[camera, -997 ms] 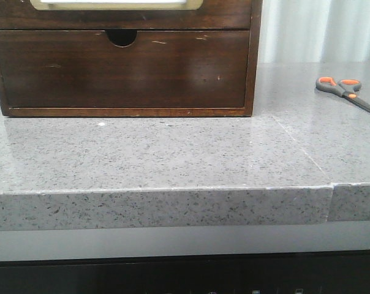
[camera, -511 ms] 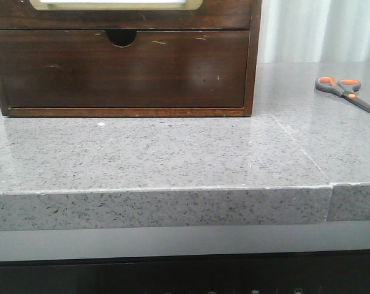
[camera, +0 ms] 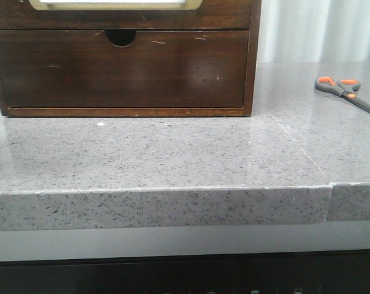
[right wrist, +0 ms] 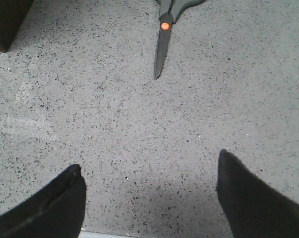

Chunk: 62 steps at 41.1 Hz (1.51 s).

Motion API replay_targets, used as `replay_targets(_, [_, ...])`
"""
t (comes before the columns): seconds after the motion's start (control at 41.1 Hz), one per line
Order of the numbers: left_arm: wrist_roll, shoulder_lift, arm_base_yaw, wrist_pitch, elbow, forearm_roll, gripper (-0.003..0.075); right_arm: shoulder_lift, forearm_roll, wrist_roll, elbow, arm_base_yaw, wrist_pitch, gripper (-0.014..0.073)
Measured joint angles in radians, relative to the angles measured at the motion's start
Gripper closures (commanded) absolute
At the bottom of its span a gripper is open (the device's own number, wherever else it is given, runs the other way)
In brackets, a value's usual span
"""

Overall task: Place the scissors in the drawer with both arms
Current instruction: 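Grasp the white drawer handle with the left gripper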

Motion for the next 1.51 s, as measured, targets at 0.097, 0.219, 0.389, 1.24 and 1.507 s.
replay_targets(0.097, [0.132, 0.056, 0.0, 0.019, 0.0, -0.194, 0.0115, 0.0, 0.0, 0.0, 0.0, 0.0, 0.001, 0.0021])
replay_targets(0.219, [0.26, 0.117, 0.0, 0.049, 0.0, -0.383, 0.0115, 0.0, 0.0, 0.0, 0.0, 0.0, 0.001, 0.0021])
replay_targets(0.389, [0.379, 0.206, 0.0, 0.103, 0.0, -0.552, 0.0115, 0.0, 0.0, 0.0, 0.0, 0.0, 0.001, 0.0021])
replay_targets(1.24, [0.528, 0.499, 0.0, 0.25, -0.15, -0.722, 0.0451, 0.0, -0.002, 0.0, 0.0, 0.0, 0.002, 0.0021])
replay_targets(1.507, [0.516, 0.511, 0.0, 0.299, -0.156, -0.739, 0.0603, 0.0, -0.002, 0.0, 0.0, 0.0, 0.002, 0.0021])
